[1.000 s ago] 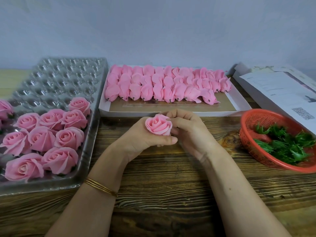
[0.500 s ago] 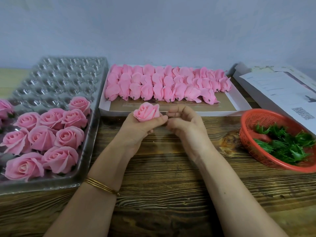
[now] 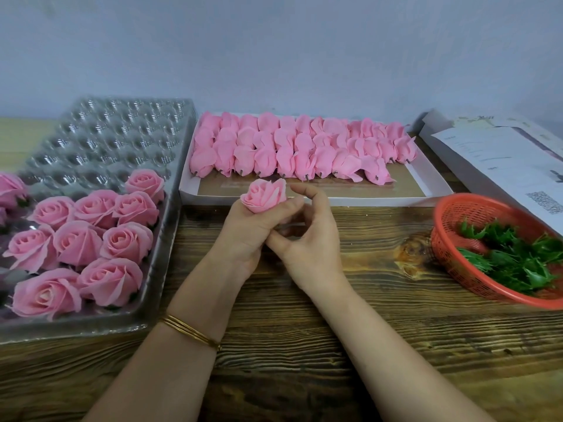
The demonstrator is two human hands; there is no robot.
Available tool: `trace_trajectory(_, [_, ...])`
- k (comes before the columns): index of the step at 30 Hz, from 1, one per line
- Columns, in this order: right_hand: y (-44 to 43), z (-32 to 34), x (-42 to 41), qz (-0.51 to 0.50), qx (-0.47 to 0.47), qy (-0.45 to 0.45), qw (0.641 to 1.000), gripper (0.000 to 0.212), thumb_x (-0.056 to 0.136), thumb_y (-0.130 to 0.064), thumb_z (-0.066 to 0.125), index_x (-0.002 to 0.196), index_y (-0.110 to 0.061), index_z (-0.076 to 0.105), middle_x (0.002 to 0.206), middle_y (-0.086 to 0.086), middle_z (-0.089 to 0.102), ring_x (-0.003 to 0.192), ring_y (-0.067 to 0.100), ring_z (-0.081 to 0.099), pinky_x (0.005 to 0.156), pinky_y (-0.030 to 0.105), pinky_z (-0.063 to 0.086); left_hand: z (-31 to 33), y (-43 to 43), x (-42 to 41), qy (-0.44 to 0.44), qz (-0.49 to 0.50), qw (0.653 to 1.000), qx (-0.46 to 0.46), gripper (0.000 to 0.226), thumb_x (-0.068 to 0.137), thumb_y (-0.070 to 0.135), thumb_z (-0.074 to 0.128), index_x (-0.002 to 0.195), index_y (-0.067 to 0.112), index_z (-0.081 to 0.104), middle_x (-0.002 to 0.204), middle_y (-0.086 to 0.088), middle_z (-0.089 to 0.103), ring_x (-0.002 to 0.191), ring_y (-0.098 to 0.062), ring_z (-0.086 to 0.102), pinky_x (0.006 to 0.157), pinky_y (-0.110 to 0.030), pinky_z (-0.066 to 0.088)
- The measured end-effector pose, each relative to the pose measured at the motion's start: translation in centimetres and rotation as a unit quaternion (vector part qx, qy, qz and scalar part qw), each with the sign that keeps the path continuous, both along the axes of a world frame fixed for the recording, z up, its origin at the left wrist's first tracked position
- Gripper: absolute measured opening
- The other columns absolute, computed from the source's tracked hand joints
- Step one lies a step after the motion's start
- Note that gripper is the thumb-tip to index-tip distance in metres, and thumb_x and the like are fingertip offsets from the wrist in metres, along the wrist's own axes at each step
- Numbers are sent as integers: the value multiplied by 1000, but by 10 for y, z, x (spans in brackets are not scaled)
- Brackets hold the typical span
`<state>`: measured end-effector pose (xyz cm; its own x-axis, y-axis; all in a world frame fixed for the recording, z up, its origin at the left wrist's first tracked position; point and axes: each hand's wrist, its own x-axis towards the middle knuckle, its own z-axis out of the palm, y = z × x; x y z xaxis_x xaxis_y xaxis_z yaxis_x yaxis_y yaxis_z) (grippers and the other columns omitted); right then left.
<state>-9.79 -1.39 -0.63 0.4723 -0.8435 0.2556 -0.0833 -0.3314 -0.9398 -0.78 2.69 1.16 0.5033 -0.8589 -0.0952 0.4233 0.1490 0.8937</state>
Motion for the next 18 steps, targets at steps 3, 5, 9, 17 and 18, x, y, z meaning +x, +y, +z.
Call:
trace_trajectory(3, [-1,0,0,-3,6,-1,1000,56,70,-10,82,116,-29,54,84,-3,70,75,9,67,73,27,56,1,0,-2,-6,-9,1000,1,10,85,-2,68,89,6,63,58,6,62,53,-4,59,54,-18,50])
trace_trajectory(5, [0,0,1,3,17,-9,1000,54,70,-11,82,115,-24,56,82,-2,70,71,7,65,70,24,54,-1,0,-1,-1,-14,1000,1,10,77,5,73,81,9,65,59,1,58,55,-7,56,55,-19,50])
trace_trajectory(9, [-3,0,0,23,39,-25,999,53,68,-14,81,114,-20,57,84,1,72,73,9,67,71,22,54,-2,1,4,-8,-46,999,1,10,62,17,81,67,15,72,70,-10,52,66,-16,53,62,-23,52])
trace_trajectory(17, [-7,9,-7,107,100,-43,988,50,74,0,80,116,-12,57,92,21,71,76,19,61,82,45,55,-4,5,20,-7,-117,993,2,8,74,13,77,81,10,76,80,-9,64,73,-14,63,69,-26,55])
trace_trajectory(18, [-7,10,-7,115,107,-45,987,48,76,3,79,116,-12,57,93,22,71,76,18,61,83,44,55,-4,6,20,-5,-117,993,2,9,73,13,78,81,9,76,80,-8,66,74,-14,64,69,-26,56])
